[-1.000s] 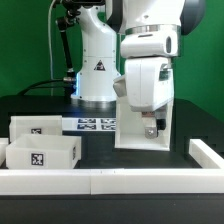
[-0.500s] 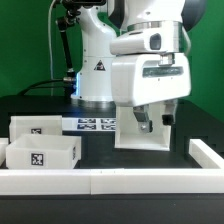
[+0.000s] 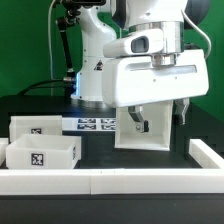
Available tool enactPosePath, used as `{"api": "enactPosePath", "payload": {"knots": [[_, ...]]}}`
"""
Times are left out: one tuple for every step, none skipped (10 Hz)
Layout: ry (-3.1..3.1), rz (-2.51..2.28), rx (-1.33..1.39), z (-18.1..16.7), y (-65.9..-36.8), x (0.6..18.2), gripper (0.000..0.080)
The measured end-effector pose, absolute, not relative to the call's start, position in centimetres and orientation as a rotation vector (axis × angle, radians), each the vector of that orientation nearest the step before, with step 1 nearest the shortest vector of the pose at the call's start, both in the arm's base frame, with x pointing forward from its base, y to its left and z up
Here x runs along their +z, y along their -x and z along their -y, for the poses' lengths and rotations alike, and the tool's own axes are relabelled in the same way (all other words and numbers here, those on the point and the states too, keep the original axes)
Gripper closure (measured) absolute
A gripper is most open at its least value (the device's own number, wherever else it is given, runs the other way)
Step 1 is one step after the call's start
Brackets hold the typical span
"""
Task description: Assemble drawer
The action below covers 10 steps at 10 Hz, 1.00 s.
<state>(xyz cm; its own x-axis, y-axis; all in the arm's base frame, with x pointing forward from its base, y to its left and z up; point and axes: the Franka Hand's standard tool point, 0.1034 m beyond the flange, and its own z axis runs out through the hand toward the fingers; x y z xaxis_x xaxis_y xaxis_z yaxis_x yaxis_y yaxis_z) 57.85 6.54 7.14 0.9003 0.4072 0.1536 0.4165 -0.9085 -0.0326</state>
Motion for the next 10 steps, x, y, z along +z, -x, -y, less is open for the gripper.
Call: {"api": "enactPosePath", "payload": {"knots": [[3.025, 0.458, -0.229, -6.9, -57.3, 7.6, 0.015], [3.043, 0.256, -0.218, -7.6, -56.2, 8.4, 0.015], [3.048, 0.096, -0.21, -8.2, -55.5, 9.4, 0.015], [3.048, 0.032, -0.216, -8.7, -55.1, 10.6, 0.015], [3.052, 0.026, -0.234, -9.2, -54.3, 12.2, 0.015], [3.056, 0.041, -0.243, -9.4, -53.3, 13.0, 0.015], [3.06, 0.053, -0.252, -9.4, -52.4, 13.7, 0.015], [3.061, 0.056, -0.267, -9.1, -51.6, 14.4, 0.015], [3.061, 0.07, -0.273, -8.8, -51.3, 14.6, 0.015], [3.06, 0.072, -0.269, -8.9, -51.3, 14.4, 0.015]]}}
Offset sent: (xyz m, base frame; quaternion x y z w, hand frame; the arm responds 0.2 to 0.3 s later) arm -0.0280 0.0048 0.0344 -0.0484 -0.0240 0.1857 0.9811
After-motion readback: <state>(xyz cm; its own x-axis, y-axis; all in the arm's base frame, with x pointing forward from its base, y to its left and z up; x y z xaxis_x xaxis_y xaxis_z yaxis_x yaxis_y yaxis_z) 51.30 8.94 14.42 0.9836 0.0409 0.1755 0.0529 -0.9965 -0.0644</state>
